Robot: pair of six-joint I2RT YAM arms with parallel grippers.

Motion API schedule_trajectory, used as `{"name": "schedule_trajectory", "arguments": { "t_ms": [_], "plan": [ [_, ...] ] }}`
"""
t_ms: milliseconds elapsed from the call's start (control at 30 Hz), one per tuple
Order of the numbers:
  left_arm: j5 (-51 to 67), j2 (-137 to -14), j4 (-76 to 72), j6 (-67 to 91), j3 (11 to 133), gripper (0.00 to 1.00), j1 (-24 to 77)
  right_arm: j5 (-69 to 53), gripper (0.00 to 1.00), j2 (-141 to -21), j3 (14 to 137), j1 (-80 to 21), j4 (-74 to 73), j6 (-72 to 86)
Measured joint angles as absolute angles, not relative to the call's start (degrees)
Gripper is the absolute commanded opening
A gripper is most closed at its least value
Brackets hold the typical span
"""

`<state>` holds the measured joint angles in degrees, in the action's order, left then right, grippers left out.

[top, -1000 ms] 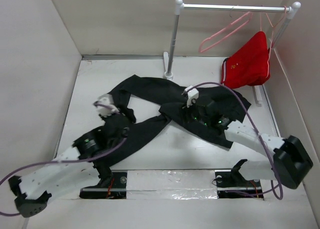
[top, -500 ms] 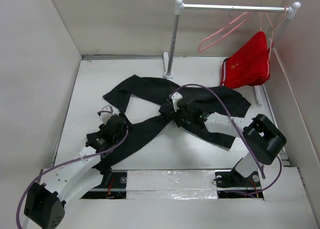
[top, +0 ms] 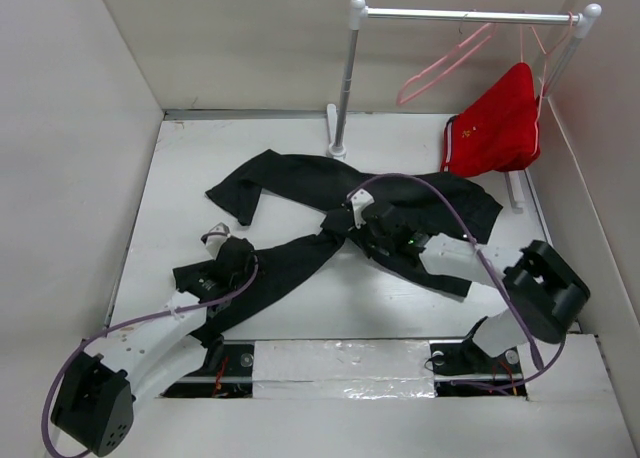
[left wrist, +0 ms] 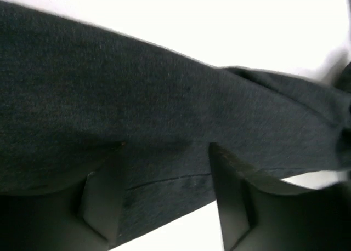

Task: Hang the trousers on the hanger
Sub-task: Flatten out the trousers at the center of the board.

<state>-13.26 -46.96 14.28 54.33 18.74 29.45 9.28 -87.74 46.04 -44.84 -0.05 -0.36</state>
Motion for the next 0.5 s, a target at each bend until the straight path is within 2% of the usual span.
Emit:
{"name": "schedule_trajectory", "arguments": {
  "t_ms": [33,133,167,300,500],
  "plan": [
    [-13.23,-47.03,13.72,54.35,18.74,0.38,29.32,9.78,0.0,-85.38,44.84,-45.08,-0.75,0.14],
    [-13.1,-47.86,11.07,54.33,18.74,0.19,28.69,11.42,0.0,-76.99,41.82,-45.67,-2.94,1.56],
    [-13.1,-48.64,10.13,54.26,18.76,0.02,28.58,11.9,0.0,-73.65,40.95,-45.87,-3.97,2.07],
    [-14.31,-52.38,8.51,53.15,19.86,0.0,26.7,11.99,0.0,-62.59,37.34,-45.95,-6.04,4.43],
    [-17.19,-56.25,6.59,50.11,30.28,0.0,23.62,11.31,0.0,-59.72,36.56,-53.41,-14.83,7.84]
  ]
}}
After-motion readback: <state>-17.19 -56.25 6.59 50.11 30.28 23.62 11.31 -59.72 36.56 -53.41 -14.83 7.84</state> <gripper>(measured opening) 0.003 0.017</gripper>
